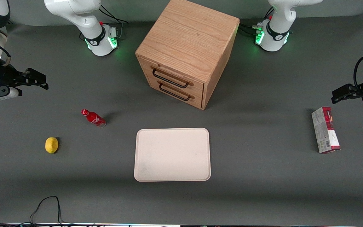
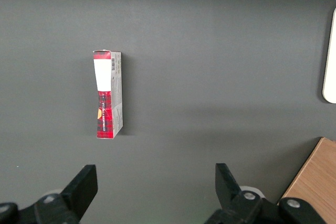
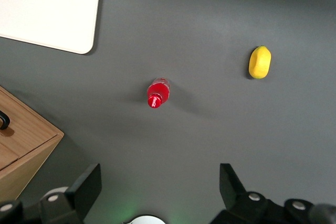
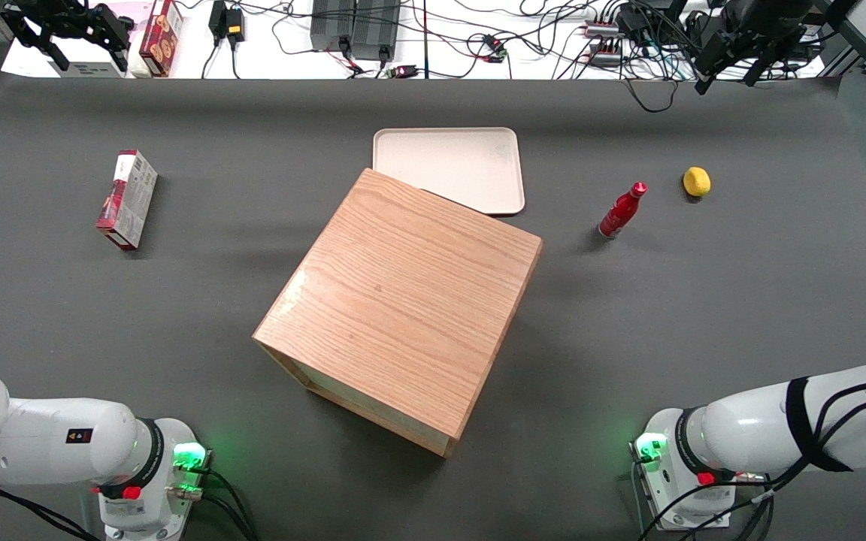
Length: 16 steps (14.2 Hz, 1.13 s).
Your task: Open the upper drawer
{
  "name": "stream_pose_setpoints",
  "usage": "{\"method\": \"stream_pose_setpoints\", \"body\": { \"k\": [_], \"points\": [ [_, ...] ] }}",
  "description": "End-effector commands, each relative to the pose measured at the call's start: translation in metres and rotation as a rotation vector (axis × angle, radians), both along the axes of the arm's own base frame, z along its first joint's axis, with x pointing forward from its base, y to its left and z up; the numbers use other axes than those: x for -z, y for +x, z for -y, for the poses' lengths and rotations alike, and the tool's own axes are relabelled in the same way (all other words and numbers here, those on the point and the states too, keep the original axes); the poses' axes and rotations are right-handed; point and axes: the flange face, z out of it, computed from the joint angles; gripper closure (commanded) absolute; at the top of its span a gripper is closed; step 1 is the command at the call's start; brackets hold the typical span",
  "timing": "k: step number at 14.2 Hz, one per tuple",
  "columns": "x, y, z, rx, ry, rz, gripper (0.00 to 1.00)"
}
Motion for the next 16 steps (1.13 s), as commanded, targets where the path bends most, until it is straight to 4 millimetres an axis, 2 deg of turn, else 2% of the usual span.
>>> {"method": "stream_pose_setpoints", "body": {
  "k": [1, 7, 9, 11, 14, 16],
  "points": [
    [-0.009, 0.004, 0.007, -0.003, 0.002, -0.008, 0.00],
    [-0.007, 0.008, 0.001, -0.015, 0.003, -0.018, 0.00],
    [-0.005, 0.009, -0.009, -0.026, 0.002, -0.023, 0.00],
    [0.003, 0.014, -0.028, -0.064, -0.003, -0.037, 0.00],
    [0.015, 0.019, -0.034, -0.096, 0.004, -0.058, 0.00],
    [0.019, 0.021, -0.056, -0.140, 0.012, -0.062, 0.00]
  ]
}}
